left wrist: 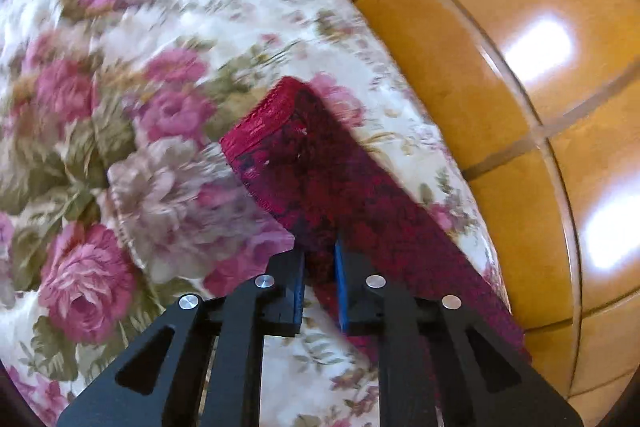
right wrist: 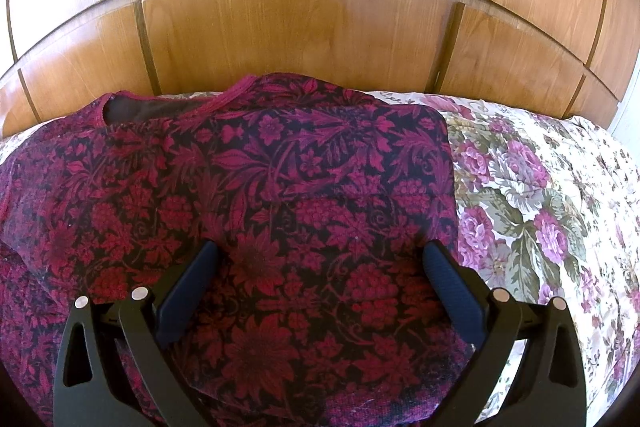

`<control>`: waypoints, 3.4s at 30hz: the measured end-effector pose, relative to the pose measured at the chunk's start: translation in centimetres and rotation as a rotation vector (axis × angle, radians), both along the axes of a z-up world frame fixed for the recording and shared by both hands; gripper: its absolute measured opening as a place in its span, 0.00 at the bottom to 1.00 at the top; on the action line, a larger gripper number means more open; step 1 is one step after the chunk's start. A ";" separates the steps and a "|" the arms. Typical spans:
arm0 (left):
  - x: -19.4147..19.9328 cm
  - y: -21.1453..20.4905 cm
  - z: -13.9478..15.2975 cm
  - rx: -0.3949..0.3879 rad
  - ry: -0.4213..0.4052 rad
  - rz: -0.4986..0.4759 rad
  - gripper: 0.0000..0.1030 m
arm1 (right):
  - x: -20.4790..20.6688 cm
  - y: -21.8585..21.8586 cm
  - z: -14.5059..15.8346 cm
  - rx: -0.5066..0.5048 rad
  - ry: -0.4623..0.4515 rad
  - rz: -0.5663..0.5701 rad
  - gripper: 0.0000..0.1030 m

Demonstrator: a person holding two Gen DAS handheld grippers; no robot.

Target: Fold small clothes

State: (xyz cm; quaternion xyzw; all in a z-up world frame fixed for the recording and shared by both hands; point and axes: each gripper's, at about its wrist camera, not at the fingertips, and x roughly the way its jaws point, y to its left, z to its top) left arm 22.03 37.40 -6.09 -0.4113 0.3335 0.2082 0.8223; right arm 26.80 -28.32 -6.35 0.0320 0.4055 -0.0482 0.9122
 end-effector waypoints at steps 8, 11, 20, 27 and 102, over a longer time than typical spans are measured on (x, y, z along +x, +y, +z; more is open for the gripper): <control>0.0 -11.6 6.9 0.234 -0.186 -0.319 0.09 | 0.0 0.2 0.0 -0.002 -0.001 -0.001 0.98; 0.8 -17.5 7.9 0.272 -0.227 -0.460 0.09 | -0.1 0.2 0.0 -0.001 -0.001 -0.001 0.98; 4.2 -31.8 3.6 0.256 -0.122 -0.753 0.18 | 0.0 0.0 0.0 0.007 -0.002 -0.002 0.98; 3.2 -32.5 2.9 0.215 -0.118 -0.766 0.67 | -0.1 -0.2 -0.2 0.016 -0.003 -0.003 0.98; 3.1 -25.1 0.3 0.271 0.172 -0.476 0.67 | -4.1 -7.0 6.0 0.306 -0.029 -0.094 0.09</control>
